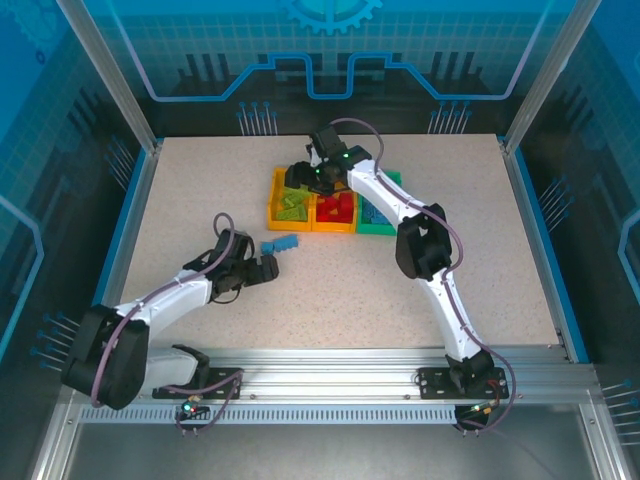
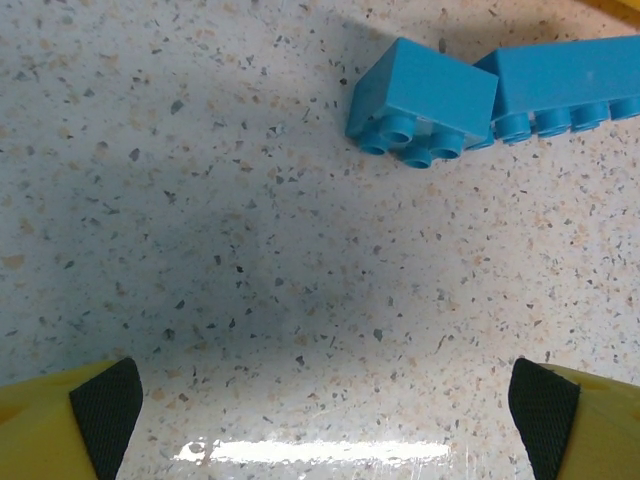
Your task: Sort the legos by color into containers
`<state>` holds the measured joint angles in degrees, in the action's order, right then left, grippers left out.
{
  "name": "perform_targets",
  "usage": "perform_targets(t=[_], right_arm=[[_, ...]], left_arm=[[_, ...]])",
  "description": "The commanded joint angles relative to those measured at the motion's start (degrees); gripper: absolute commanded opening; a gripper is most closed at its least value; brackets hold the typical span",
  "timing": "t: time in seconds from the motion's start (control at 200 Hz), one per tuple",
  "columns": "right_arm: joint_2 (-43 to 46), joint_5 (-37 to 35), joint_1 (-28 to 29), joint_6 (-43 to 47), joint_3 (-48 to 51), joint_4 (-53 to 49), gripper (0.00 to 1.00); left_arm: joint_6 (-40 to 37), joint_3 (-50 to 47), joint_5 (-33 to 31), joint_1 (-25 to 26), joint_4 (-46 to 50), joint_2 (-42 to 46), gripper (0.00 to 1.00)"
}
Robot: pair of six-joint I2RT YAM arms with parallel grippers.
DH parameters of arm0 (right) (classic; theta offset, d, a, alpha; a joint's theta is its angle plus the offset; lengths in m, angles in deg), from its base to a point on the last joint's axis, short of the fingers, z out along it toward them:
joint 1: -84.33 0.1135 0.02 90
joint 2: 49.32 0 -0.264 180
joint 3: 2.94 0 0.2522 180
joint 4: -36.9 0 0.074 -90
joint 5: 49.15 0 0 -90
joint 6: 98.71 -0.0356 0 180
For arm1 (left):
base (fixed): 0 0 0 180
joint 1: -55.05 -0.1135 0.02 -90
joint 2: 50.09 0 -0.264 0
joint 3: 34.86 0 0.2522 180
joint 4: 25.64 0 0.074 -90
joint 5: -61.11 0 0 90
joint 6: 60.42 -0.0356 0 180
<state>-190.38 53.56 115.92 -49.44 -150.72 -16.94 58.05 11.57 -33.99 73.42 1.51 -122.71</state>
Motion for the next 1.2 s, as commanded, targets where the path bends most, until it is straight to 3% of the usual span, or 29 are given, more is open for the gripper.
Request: perform_targets(t=[0.0,0.32,0.58,0.865,1.196], right_arm=[[-1.6,0.8,0.7,-0.1,-1.9,-2.0,0.73],[-1.9,0.7,0.6,0.3,-3.1,-3.3,0.81],[4.3,-0.3,0.8,3.2,-0.1,-4.5,0.82],[16.2,-2.9,-1.9,5.4,15.3,-1.8,0.83],[29.3,-12.9,-10.5,9.7,34.1,-1.1,0.83]], left_arm=[[-1.2,3.5,1.1,-0.2,-1.2,-2.3,0.99],[-3.4,5.8,2.1,-0.2,-4.3,-6.5,0.99],[-9.9,10.4,-2.7,-0.4,-3.1,-12.6,0.98],[-9.7,17.9,-5.0,-0.5,2.4,-20.4,0.86],[-9.1,17.1,-5.7,-0.5,2.7,-19.3,0.77]])
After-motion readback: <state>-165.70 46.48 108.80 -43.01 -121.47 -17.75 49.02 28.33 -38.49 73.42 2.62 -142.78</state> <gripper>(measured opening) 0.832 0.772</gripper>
